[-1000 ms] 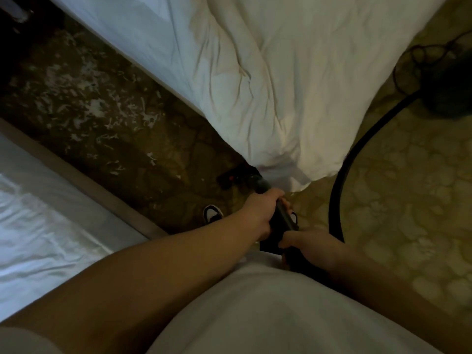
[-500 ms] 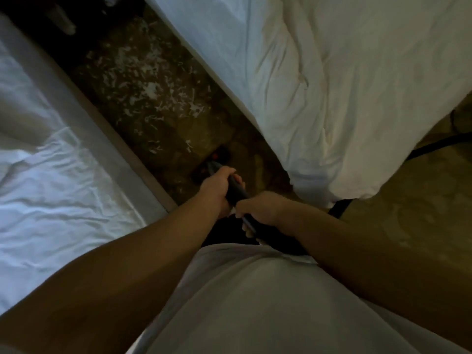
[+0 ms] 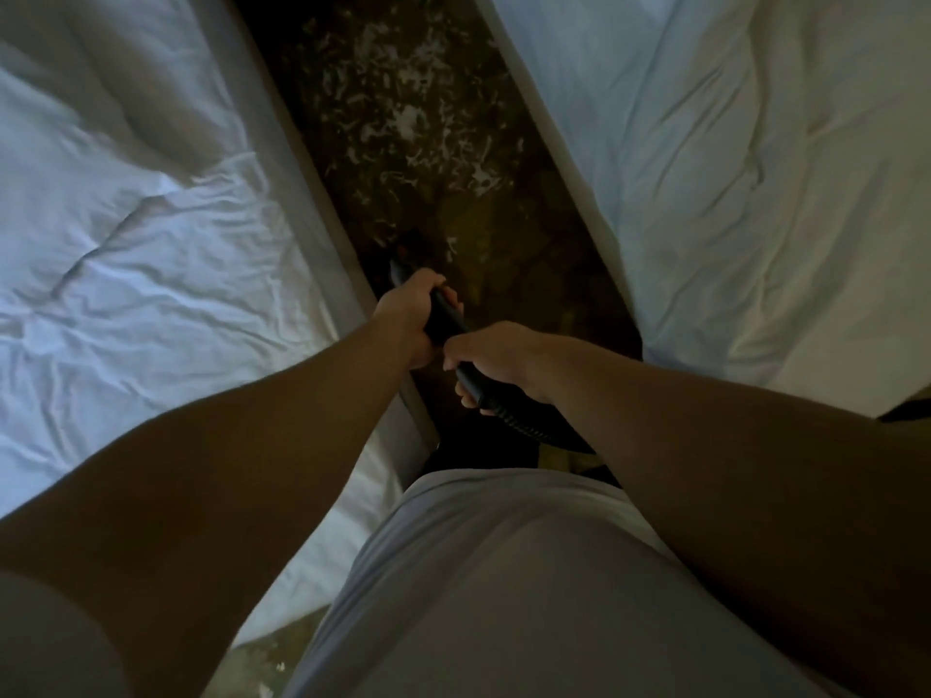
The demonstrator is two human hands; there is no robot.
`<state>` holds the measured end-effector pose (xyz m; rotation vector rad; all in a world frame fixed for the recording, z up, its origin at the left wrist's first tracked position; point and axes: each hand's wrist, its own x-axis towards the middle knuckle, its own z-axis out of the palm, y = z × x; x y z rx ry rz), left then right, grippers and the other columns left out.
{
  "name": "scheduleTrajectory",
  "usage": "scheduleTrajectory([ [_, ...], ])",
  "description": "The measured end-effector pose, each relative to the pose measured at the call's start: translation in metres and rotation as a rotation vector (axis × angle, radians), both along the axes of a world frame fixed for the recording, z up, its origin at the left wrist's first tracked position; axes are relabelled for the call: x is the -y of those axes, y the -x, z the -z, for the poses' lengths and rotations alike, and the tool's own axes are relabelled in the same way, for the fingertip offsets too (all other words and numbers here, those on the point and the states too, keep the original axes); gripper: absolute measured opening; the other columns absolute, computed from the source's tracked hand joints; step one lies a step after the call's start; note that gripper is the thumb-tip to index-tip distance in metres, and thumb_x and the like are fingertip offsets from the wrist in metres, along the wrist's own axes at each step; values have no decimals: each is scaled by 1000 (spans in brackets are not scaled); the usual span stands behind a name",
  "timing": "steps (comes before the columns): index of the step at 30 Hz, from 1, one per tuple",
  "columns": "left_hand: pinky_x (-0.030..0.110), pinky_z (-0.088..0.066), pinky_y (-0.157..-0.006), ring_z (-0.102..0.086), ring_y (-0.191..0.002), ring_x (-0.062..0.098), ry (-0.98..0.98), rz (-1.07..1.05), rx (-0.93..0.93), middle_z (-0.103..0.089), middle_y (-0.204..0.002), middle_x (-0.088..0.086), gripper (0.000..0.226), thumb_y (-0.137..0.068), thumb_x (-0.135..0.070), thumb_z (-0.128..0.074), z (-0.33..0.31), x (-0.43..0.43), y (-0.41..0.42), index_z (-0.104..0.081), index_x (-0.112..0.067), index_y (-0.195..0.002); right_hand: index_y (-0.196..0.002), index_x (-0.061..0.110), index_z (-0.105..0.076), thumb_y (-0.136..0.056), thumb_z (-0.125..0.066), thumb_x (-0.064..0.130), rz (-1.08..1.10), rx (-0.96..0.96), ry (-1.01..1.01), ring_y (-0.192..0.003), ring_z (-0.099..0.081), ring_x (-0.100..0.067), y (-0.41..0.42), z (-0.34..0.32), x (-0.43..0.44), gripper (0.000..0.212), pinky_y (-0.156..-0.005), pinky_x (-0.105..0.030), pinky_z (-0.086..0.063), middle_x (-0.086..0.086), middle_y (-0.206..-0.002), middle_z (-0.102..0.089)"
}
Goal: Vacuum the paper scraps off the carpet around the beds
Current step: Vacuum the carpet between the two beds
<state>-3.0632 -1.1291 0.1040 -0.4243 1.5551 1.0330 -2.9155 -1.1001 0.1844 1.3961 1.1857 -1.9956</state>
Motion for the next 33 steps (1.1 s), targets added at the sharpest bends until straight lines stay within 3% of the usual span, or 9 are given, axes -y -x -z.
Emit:
scheduleTrajectory([
  [6, 35, -54, -61, -58, -62, 18, 21, -61, 75, -58, -71, 4, 11, -93, -17, -65, -1, 22, -36, -58, -10, -89, -98, 5, -67, -96, -65, 20, -70, 12, 25, -66, -68, -20, -32, 2, 9, 16, -65, -34, -55, -12, -82, -69],
  [10, 37, -53, -63, -59, -65, 19, 39, -91, 107, -58, -71, 5, 16, -95, -15, -64, -7, 38, -73, -56, -9, -83, -99, 4, -69, -95, -67, 22, -116, 59, 40, -66, -71, -21, -63, 1, 16, 19, -62, -31, -57, -13, -82, -72],
  [16, 36, -53, -61, -58, -64, 20, 55, -96, 112, -58, -72, 7, 16, -97, -19, -62, -16, 61, -146, -56, -6, -90, -109, 3, -71, -83, -76, 30, -156, 115, 6, -84, -78, -34, -132, 6, 34, 38, -86, -45, -63, -17, -95, -79],
  [20, 38, -53, -64, -56, -63, 20, 26, -138, 111, -56, -70, 6, 13, -98, -17, -61, -20, 62, -204, -54, -7, -93, -103, 1, -74, -83, -74, 29, -189, 90, -6, -80, -77, -33, -186, 4, 34, 34, -89, -47, -63, -16, -87, -80],
  [27, 28, -52, -49, -58, -64, 19, 4, -196, 53, -57, -68, 6, 14, -97, -18, -61, -29, 72, -343, -55, -5, -95, -88, 3, -71, -93, -70, 24, -257, 113, -15, -65, -71, -26, -315, -14, 37, 21, -64, -35, -58, -10, -66, -73],
  [30, 31, -53, -54, -61, -63, 22, 3, -222, 61, -60, -67, 7, 16, -95, -18, -62, -30, 91, -394, -57, -3, -99, -85, 2, -74, -92, -68, 22, -272, 143, -2, -63, -69, -25, -364, -18, 56, 22, -65, -33, -55, -13, -74, -75],
  [33, 34, -52, -59, -60, -64, 25, 36, -213, 70, -62, -69, 11, 23, -95, -20, -61, -34, 113, -435, -61, -2, -82, -93, -2, -76, -88, -72, 22, -296, 174, 7, -68, -70, -28, -403, -22, 70, 25, -69, -35, -55, -17, -81, -77],
])
